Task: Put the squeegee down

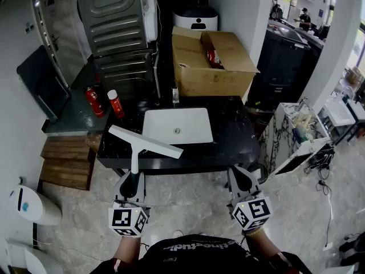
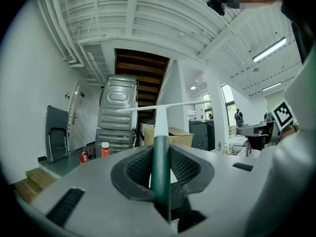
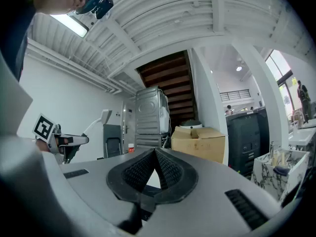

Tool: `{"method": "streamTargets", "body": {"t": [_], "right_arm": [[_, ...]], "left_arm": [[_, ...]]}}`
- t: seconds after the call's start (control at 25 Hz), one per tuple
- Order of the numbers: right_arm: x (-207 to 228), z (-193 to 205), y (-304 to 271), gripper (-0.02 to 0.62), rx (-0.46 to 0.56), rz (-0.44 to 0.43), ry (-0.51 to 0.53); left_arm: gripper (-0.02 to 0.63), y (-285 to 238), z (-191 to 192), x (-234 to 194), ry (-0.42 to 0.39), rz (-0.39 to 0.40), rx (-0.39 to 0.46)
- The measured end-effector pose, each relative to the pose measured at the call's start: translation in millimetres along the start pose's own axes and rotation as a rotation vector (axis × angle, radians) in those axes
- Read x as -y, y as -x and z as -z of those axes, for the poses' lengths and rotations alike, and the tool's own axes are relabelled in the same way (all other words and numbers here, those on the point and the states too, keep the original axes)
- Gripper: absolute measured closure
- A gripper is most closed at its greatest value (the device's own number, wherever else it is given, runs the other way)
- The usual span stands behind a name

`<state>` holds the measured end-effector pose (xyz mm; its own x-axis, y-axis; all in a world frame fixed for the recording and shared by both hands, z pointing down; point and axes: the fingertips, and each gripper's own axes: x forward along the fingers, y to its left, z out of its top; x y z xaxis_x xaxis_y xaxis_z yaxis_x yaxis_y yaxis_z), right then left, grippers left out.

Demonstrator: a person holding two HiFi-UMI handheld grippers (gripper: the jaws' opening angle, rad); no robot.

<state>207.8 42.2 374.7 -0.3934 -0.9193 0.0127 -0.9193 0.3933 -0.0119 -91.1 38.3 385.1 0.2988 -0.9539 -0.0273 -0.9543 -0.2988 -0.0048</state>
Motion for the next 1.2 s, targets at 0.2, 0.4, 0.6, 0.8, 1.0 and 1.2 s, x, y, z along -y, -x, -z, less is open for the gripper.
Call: {"method": "streamTargets", "body": {"t": [0.2,0.4,0.6,0.8,1.0,1.2], "right_arm": [[-0.2,-1.9,2.1,0.557,-0.004,-0.005,-0.003],[-4.4,-5.7,1.6,0.557,-0.008,-0.024,0.006],[-11.8,-3.5,0.0,0.556,0.006,-0.047,-0.013],[-22.7,0.1,-5.8,0.555,-0.008,-0.057,-0.009],[-52.3,13.4,-24.0,0.555,-0.040,-0.054,-0.005],[-78.8,25.6,-41.8,0.555,-0.063,-0.054,-0.001]], "left_arm": [[0.506,1.9,-0.6,-0.2,-0.007,-0.005,-0.003],[0.506,3.0,-1.5,-0.4,-0.008,-0.011,-0.009],[0.506,4.8,-1.2,-3.8,-0.007,-0.014,-0.007],[0.506,8.1,1.8,-12.1,-0.003,-0.015,-0.011],[0.506,11.7,18.7,-44.3,-0.013,-0.016,-0.022],[0.506,7.7,39.2,-72.2,-0.004,-0.009,-0.037]]}}
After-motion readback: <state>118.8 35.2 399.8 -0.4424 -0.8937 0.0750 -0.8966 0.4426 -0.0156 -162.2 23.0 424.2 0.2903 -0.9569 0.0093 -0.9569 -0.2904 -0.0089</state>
